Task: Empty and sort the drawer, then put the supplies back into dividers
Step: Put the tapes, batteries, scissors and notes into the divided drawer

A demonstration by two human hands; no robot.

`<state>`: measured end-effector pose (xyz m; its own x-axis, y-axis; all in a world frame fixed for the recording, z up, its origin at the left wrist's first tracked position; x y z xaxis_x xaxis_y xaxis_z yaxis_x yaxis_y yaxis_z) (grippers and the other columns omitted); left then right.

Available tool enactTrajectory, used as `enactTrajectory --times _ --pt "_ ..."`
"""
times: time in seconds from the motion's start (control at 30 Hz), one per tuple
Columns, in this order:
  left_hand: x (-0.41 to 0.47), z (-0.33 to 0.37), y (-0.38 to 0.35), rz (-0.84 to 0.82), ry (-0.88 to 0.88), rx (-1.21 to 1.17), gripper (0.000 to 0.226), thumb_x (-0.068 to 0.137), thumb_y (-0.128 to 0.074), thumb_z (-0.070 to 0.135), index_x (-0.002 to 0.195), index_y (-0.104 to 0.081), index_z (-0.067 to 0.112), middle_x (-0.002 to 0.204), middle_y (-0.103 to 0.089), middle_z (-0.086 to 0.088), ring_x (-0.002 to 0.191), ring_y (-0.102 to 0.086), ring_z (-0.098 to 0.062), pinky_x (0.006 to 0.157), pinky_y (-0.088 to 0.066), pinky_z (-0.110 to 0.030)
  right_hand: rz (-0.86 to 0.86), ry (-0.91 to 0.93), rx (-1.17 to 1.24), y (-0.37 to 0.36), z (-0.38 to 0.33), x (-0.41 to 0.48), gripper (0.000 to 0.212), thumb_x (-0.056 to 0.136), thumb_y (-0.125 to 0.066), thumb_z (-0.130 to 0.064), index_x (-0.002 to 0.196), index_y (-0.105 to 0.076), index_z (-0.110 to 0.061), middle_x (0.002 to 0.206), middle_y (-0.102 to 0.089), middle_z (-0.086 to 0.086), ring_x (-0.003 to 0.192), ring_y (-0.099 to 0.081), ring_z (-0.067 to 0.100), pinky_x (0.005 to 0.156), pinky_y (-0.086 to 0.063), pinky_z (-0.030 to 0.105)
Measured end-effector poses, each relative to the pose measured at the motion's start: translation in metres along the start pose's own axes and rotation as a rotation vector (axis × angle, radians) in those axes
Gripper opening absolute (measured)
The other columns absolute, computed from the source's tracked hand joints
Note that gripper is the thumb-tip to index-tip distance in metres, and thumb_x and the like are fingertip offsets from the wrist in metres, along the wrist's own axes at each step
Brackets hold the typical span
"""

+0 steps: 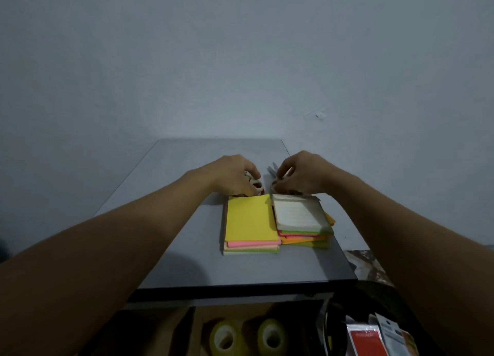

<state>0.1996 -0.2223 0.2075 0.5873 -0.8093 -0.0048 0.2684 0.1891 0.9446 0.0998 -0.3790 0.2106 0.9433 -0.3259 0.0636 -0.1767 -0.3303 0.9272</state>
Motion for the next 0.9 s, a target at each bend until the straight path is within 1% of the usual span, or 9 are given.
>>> enactTrajectory --times 0.17,0.27,0.4,0.47,0.53,0.6,0.7,0.8,0.9 --pt "0.003 0.001 -0.001 0.053 0.0 0.007 0.043 0.086 -0.073 0.034 0.128 -0.065 0.026 0.135 -0.059 -0.002 0.106 -0.053 -0.014 0.082 -0.038 -0.026 0.006 -0.024 -0.036 0.0 -0.002 0.004 0.024 0.08 -0.078 -0.029 0.1 -0.074 -0.018 0.094 -0.071 0.0 0.08 -0.063 0.009 0.058 -0.043 0.017" --pt "0.004 0.0 0.001 0.079 -0.005 0.008 0.042 0.087 -0.074 0.036 0.126 -0.066 0.025 0.133 -0.062 -0.002 0.108 -0.056 -0.015 0.083 -0.04 -0.025 0.03 -0.014 -0.086 -0.002 -0.006 0.005 0.023 0.08 -0.078 -0.031 0.097 -0.073 -0.015 0.093 -0.07 0.001 0.077 -0.061 0.01 0.057 -0.043 0.017" --pt "0.001 -0.003 0.001 0.121 -0.009 -0.024 0.038 0.087 -0.074 0.036 0.123 -0.068 0.024 0.128 -0.065 -0.003 0.107 -0.06 -0.016 0.082 -0.044 -0.026 0.05 -0.021 -0.073 -0.003 -0.006 0.008 0.025 0.081 -0.077 -0.031 0.099 -0.072 -0.014 0.093 -0.071 0.003 0.077 -0.067 0.013 0.061 -0.05 0.018" --pt "-0.003 -0.007 0.004 0.16 -0.014 -0.063 0.036 0.087 -0.074 0.035 0.121 -0.069 0.024 0.127 -0.065 -0.002 0.107 -0.059 -0.016 0.083 -0.043 -0.025 0.078 -0.013 -0.054 0.001 -0.005 0.006 0.029 0.082 -0.076 -0.031 0.107 -0.072 -0.016 0.103 -0.07 0.002 0.082 -0.064 0.012 0.06 -0.046 0.018" --pt "-0.008 -0.01 0.009 0.194 -0.024 -0.079 0.036 0.087 -0.074 0.037 0.121 -0.07 0.025 0.125 -0.066 -0.001 0.106 -0.059 -0.014 0.083 -0.042 -0.024 0.124 -0.006 -0.021 0.006 -0.005 0.003 0.035 0.083 -0.075 -0.03 0.116 -0.07 -0.019 0.116 -0.067 0.004 0.09 -0.058 0.013 0.067 -0.044 0.02" --pt "-0.015 -0.011 0.016 0.216 -0.036 -0.103 0.036 0.087 -0.075 0.035 0.12 -0.071 0.024 0.124 -0.068 -0.001 0.105 -0.061 -0.014 0.082 -0.042 -0.023 0.153 0.001 0.022 0.013 -0.006 -0.001 0.037 0.083 -0.074 -0.027 0.119 -0.069 -0.022 0.121 -0.067 0.005 0.091 -0.058 0.013 0.072 -0.046 0.022" --pt "-0.033 -0.011 0.031 0.258 -0.048 -0.136 0.03 0.087 -0.075 0.029 0.117 -0.073 0.024 0.117 -0.07 0.002 0.094 -0.061 -0.01 0.071 -0.041 -0.014 0.164 0.011 0.089 0.025 -0.012 -0.012 0.034 0.084 -0.073 -0.023 0.118 -0.07 -0.023 0.11 -0.071 0.007 0.083 -0.065 0.012 0.065 -0.048 0.018" --pt "-0.063 -0.009 0.049 0.305 -0.062 -0.145 0.025 0.088 -0.073 0.03 0.113 -0.074 0.028 0.108 -0.07 0.008 0.081 -0.059 0.002 0.066 -0.038 -0.008 0.192 0.036 0.116 0.039 -0.025 -0.029 0.031 0.085 -0.071 -0.023 0.116 -0.07 -0.024 0.101 -0.073 0.004 0.076 -0.066 0.005 0.057 -0.044 0.014" --pt "-0.101 -0.008 0.065 0.341 -0.065 -0.139 0.028 0.088 -0.073 0.033 0.116 -0.074 0.03 0.103 -0.068 0.012 0.076 -0.056 0.011 0.064 -0.036 -0.005 0.213 0.067 0.153 0.054 -0.043 -0.054 0.03 0.085 -0.07 -0.024 0.115 -0.071 -0.024 0.092 -0.075 0.0 0.078 -0.07 0.009 0.062 -0.051 0.02"
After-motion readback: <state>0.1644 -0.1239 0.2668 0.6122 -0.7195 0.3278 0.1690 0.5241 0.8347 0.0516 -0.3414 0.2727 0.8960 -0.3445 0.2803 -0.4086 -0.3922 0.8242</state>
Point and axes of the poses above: each hand's wrist, its own x-axis towards the middle knuckle, its own y-axis out of the back of the hand, z = x × y, the point moved 2 cm from there along x, towards the middle knuckle
